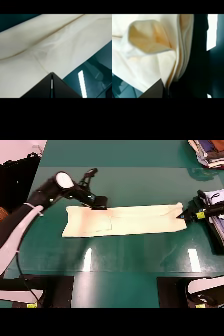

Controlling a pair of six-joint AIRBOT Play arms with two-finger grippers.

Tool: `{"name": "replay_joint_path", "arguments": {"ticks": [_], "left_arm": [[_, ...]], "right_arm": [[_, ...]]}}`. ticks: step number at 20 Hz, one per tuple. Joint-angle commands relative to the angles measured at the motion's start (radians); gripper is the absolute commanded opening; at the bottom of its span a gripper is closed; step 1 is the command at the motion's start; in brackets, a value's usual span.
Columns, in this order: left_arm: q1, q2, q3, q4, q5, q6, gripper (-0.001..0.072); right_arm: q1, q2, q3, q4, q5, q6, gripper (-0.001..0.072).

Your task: Fold the shirts.

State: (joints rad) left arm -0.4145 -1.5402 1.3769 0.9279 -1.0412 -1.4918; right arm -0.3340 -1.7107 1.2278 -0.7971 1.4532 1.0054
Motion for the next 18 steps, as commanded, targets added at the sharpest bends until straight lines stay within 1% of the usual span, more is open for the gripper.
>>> {"name": "replay_joint_path", "arguments": {"ticks": [1, 2, 4, 6, 10, 14, 18], "left_arm": [[-0.092, -0.105, 0.077, -0.023, 0.063, -0.005, 0.0022], [-0.113, -0.141, 0.109, -0.023, 0.069, -0.005, 0.0022], [-0.141, -0.198, 0.153, -0.024, 0.085, -0.01, 0.0022], [-0.158, -0.242, 0.176, -0.031, 0.101, -0.031, 0.0022], [-0.181, -0.298, 0.179, -0.047, 0.128, -0.047, 0.0022], [-0.199, -0.317, 0.178, -0.05, 0.147, -0.047, 0.0022], [-0.199, -0.317, 0.178, -0.002, 0.131, -0.05, 0.0022]], "right_arm": [[0.021, 0.093, 0.001, 0.154, 0.018, -0.024, 0.0015], [0.038, 0.134, 0.012, 0.148, 0.022, -0.014, 0.0015], [0.085, 0.216, 0.072, 0.15, 0.034, 0.065, 0.0015], [0.147, 0.28, 0.155, 0.151, 0.042, 0.113, 0.0016], [0.312, 0.328, 0.302, 0.152, 0.046, 0.219, 0.0016], [0.51, 0.327, 0.387, 0.152, 0.023, 0.245, 0.0016], [0.623, 0.327, 0.433, 0.152, -0.003, 0.253, 0.0016]]}}
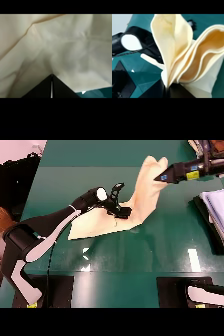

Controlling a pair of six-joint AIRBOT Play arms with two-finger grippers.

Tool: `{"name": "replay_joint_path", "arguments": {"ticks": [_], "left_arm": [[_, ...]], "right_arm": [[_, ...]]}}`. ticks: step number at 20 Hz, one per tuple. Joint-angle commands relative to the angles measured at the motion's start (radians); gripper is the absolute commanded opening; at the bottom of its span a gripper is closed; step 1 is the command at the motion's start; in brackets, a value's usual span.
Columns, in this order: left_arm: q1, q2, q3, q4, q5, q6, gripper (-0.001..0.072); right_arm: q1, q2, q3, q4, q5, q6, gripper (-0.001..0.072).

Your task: Fold the shirts.

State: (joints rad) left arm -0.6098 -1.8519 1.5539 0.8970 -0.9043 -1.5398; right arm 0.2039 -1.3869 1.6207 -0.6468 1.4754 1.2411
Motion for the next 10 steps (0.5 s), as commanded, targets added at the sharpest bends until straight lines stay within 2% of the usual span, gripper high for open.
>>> {"name": "replay_joint_path", "arguments": {"ticks": [1, 6, 10], "left_arm": [[-0.003, -0.005, 0.001, 0.032, -0.009, -0.002, 0.0022], [0.007, 0.016, 0.002, 0.039, -0.023, -0.002, 0.0022], [0.08, 0.131, 0.002, 0.106, -0.07, -0.005, 0.0022]], "right_arm": [[0.104, 0.003, 0.051, 0.002, -0.034, 0.017, 0.0016], [0.164, 0.003, 0.098, 0.001, -0.084, 0.016, 0.0016], [0.177, 0.001, 0.1, 0.001, -0.099, 0.015, 0.0016]]}}
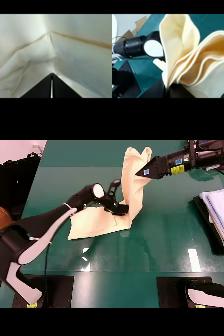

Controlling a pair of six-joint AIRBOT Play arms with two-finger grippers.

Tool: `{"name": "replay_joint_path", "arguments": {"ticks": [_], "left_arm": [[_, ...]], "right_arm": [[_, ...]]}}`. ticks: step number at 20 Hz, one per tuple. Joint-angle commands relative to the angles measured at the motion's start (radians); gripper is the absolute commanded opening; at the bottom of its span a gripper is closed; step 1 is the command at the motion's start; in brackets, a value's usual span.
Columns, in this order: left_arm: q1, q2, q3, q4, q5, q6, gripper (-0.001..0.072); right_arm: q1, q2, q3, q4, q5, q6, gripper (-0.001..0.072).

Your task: Fold the shirts.

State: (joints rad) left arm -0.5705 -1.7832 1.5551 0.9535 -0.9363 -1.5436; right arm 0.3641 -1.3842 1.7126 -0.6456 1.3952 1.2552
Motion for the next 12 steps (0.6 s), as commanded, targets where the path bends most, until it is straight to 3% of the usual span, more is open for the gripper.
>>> {"name": "replay_joint_path", "arguments": {"ticks": [1, 7, 11, 12], "left_arm": [[0.072, 0.1, 0.001, 0.091, -0.07, -0.001, 0.0022], [0.325, 0.355, 0.001, 0.349, -0.233, 0.007, 0.0023], [0.48, 0.5, 0.001, 0.394, -0.242, 0.007, 0.0023], [0.502, 0.521, 0.001, 0.394, -0.242, 0.007, 0.0023]], "right_arm": [[0.026, -0.005, 0.008, 0.0, -0.027, 0.001, 0.0016], [0.206, -0.106, 0.008, 0.0, -0.122, -0.055, 0.0016], [0.417, -0.253, 0.008, 0.0, -0.28, -0.103, 0.0019], [0.467, -0.293, 0.009, 0.0, -0.315, -0.125, 0.005]]}}
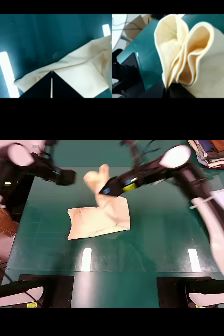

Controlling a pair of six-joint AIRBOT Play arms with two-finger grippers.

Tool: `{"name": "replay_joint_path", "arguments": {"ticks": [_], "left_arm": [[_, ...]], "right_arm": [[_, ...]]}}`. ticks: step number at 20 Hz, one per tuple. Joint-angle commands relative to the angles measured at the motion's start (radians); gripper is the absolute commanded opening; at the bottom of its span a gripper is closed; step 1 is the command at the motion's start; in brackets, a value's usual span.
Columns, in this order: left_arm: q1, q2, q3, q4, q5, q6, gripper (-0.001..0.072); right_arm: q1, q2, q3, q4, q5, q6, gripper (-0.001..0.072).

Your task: Fold the shirts.

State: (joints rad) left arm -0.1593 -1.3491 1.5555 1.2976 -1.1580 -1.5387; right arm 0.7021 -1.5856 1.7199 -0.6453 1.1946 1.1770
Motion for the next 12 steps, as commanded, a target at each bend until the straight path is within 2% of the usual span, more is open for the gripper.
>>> {"name": "replay_joint_path", "arguments": {"ticks": [1, 2, 3, 4, 6, 8, 9, 12], "left_arm": [[0.109, 0.1, 0.001, 0.05, -0.022, 0.002, 0.0023], [0.121, 0.107, 0.001, 0.05, -0.026, 0.002, 0.0023], [0.124, 0.108, 0.001, 0.05, -0.033, 0.002, 0.0023], [0.124, 0.108, 0.0, 0.05, -0.041, 0.002, 0.0023], [0.124, 0.108, 0.0, 0.041, -0.053, 0.002, 0.0023], [0.124, 0.108, 0.0, 0.041, -0.058, 0.002, 0.0024], [0.124, 0.108, 0.0, 0.04, -0.062, 0.002, 0.0023], [0.124, 0.108, 0.0, 0.03, -0.079, 0.002, 0.0023]], "right_arm": [[0.169, -0.132, 0.01, -0.002, -0.134, -0.082, 0.0245], [0.2, -0.17, 0.034, -0.006, -0.136, -0.125, 0.0428], [0.221, -0.208, 0.07, -0.012, -0.125, -0.158, 0.0567], [0.23, -0.238, 0.109, -0.011, -0.099, -0.17, 0.06], [0.218, -0.277, 0.184, -0.011, 0.0, -0.155, 0.0565], [0.174, -0.267, 0.217, -0.04, 0.105, -0.066, 0.0538], [0.146, -0.249, 0.215, -0.097, 0.146, -0.041, 0.0502], [0.039, -0.172, 0.113, -0.257, 0.2, -0.002, 0.05]]}}
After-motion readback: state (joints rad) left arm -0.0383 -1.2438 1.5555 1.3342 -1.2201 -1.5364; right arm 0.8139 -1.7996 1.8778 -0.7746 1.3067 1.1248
